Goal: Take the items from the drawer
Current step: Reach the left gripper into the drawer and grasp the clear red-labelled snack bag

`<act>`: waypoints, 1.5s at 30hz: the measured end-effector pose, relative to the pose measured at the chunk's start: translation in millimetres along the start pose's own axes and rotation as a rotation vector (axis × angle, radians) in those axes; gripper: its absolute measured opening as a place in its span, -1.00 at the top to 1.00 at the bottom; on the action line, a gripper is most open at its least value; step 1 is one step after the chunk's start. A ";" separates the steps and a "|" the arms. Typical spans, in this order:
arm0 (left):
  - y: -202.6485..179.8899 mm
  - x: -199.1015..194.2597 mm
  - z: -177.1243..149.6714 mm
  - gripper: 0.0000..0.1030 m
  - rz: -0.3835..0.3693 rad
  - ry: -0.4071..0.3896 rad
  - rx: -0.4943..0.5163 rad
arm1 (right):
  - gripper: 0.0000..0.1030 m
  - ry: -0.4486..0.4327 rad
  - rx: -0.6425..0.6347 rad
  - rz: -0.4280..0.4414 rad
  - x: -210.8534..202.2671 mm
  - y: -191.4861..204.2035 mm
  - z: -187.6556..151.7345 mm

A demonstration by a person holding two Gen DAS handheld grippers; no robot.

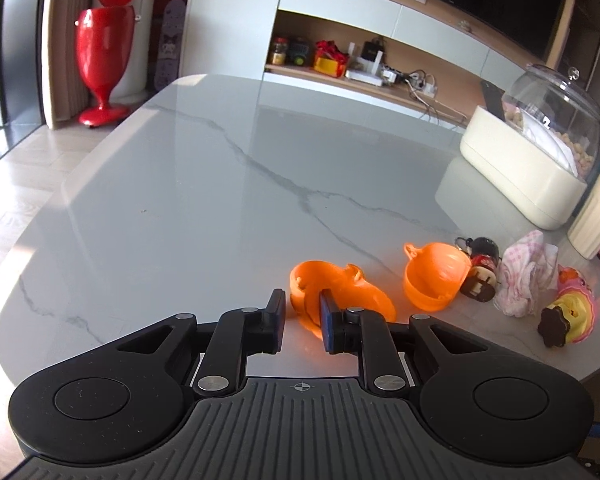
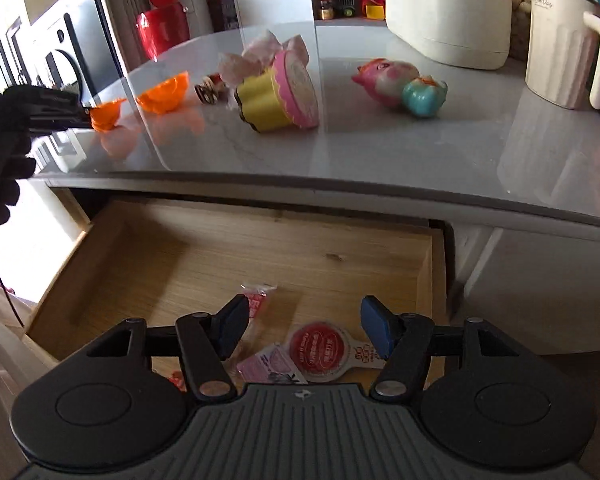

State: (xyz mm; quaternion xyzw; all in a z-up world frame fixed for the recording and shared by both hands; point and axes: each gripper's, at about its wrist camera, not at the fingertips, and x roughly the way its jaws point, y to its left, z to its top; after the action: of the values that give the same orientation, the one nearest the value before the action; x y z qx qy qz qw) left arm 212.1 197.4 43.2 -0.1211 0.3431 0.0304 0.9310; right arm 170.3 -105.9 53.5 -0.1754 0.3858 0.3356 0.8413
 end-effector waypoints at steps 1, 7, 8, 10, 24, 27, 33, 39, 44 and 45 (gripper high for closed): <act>-2.1 -3.2 0.4 0.61 0.006 -0.010 0.005 | -0.22 -0.006 -0.024 -0.015 0.4 2.4 -1.6; -17.7 -47.1 8.9 0.61 0.055 -0.188 0.112 | -0.22 -0.018 -0.027 0.005 0.1 2.5 -5.4; -18.5 -52.3 10.8 0.61 0.049 -0.189 0.120 | -0.22 -0.016 -0.016 0.007 0.3 1.1 -5.4; -21.4 -62.0 14.9 0.61 0.039 -0.178 0.149 | -0.22 -0.010 0.007 0.003 -0.4 -4.8 -5.3; -136.2 4.9 -97.7 0.61 -0.371 0.675 0.638 | -0.22 0.027 0.032 0.053 -17.1 -55.3 34.3; -149.8 37.7 -122.4 0.61 -0.363 0.816 0.638 | -0.22 0.042 0.066 0.032 -9.7 -66.0 33.1; -159.4 77.7 -147.4 0.61 -0.319 0.900 0.674 | -0.22 0.037 0.043 0.014 -12.4 -69.4 25.3; -195.5 60.8 -148.1 0.61 -0.412 0.683 0.828 | -0.22 0.044 0.054 -0.004 -13.0 -75.4 22.9; -238.1 45.8 -171.1 0.61 -0.512 0.503 1.152 | -0.22 0.027 0.079 0.003 -16.9 -79.9 25.8; -242.3 48.5 -175.4 0.60 -0.528 0.503 1.181 | -0.22 0.025 0.087 0.005 -17.4 -81.2 26.2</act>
State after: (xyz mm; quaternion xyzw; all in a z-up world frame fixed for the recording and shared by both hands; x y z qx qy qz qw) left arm 172.2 -81.9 -67.6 0.3232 0.4665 -0.4180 0.7094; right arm 232.8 -156.8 86.6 -0.1420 0.4110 0.3183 0.8424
